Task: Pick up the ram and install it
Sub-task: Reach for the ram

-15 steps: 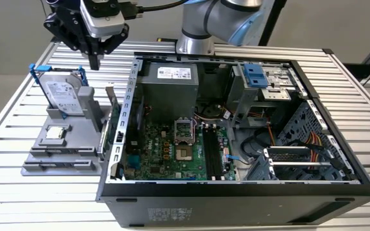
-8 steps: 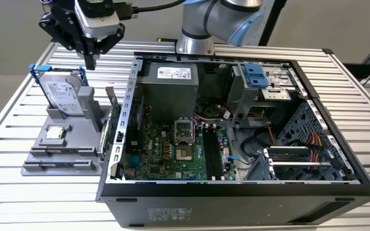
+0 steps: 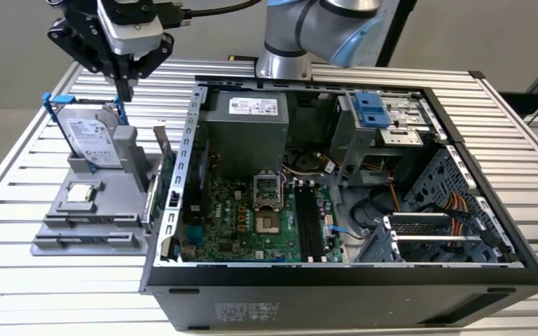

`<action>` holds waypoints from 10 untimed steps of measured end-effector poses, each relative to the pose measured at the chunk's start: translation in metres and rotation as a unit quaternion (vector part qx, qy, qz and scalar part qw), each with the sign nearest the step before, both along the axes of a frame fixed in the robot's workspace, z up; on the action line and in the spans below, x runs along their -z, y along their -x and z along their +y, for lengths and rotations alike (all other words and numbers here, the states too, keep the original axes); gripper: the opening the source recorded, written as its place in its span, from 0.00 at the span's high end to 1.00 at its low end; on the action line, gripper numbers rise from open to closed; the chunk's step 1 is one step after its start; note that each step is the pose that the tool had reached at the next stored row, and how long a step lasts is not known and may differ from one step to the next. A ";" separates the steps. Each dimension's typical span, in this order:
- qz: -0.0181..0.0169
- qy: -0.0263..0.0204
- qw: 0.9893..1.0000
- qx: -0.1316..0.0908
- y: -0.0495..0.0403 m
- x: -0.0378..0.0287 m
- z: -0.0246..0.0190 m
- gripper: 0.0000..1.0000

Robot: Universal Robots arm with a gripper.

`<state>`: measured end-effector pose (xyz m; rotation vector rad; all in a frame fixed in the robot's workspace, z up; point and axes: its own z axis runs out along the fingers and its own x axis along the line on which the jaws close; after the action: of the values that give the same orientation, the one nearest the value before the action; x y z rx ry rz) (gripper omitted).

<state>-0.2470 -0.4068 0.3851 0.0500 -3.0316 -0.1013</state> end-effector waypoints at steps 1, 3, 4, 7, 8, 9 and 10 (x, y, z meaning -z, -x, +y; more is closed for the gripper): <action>-0.009 0.000 1.000 0.000 0.0025 0.0001 0.0000 1.00; -0.028 0.000 1.000 0.000 0.0071 0.0002 0.0000 1.00; -0.037 0.000 0.999 0.000 0.0096 0.0002 0.0000 1.00; -0.060 0.000 0.998 0.000 0.0190 0.0003 0.0000 1.00; -0.063 0.000 0.998 0.000 0.0235 0.0003 0.0000 1.00; -0.064 0.000 0.998 0.000 0.0283 0.0002 0.0000 1.00; -0.065 0.000 0.998 0.000 0.0328 0.0002 0.0000 1.00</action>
<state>-0.2797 -0.4068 0.3849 0.0589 -3.1625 -0.1019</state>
